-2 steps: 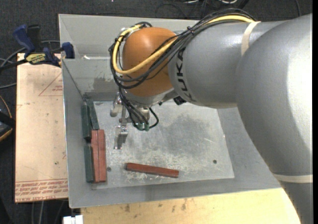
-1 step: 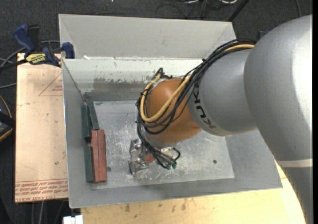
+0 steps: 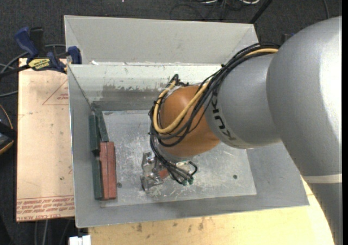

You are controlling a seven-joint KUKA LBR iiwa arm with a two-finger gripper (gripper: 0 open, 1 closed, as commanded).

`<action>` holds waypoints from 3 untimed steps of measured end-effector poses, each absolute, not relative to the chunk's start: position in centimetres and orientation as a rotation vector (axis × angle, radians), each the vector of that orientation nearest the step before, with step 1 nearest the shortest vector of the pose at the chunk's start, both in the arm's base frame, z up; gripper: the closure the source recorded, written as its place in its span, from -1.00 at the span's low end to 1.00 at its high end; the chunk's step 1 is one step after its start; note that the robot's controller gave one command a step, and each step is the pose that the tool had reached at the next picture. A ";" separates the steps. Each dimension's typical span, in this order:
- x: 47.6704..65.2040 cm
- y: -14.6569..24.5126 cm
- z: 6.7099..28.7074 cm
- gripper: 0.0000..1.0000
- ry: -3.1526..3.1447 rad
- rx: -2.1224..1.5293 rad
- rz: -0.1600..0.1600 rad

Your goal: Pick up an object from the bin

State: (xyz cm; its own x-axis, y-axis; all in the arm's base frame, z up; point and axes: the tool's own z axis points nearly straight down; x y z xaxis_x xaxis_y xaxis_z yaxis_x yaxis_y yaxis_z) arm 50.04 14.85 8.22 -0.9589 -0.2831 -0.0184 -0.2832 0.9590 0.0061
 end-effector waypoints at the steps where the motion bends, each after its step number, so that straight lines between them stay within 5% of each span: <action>1: 49.6 14.6 12.3 1.00 3.110 -0.471 0.001; 2: 50.0 15.0 16.0 -1.00 3.102 -0.492 0.002; 3: 50.1 15.2 14.9 -1.00 3.101 -0.503 0.002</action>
Offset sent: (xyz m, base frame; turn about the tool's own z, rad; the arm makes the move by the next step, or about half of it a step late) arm 0.0048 0.0109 0.0277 -0.0623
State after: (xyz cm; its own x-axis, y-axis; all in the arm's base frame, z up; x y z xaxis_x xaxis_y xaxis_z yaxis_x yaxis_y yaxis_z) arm 50.11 15.21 14.93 -0.9487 -0.3163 0.0000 -0.3163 0.9487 0.0013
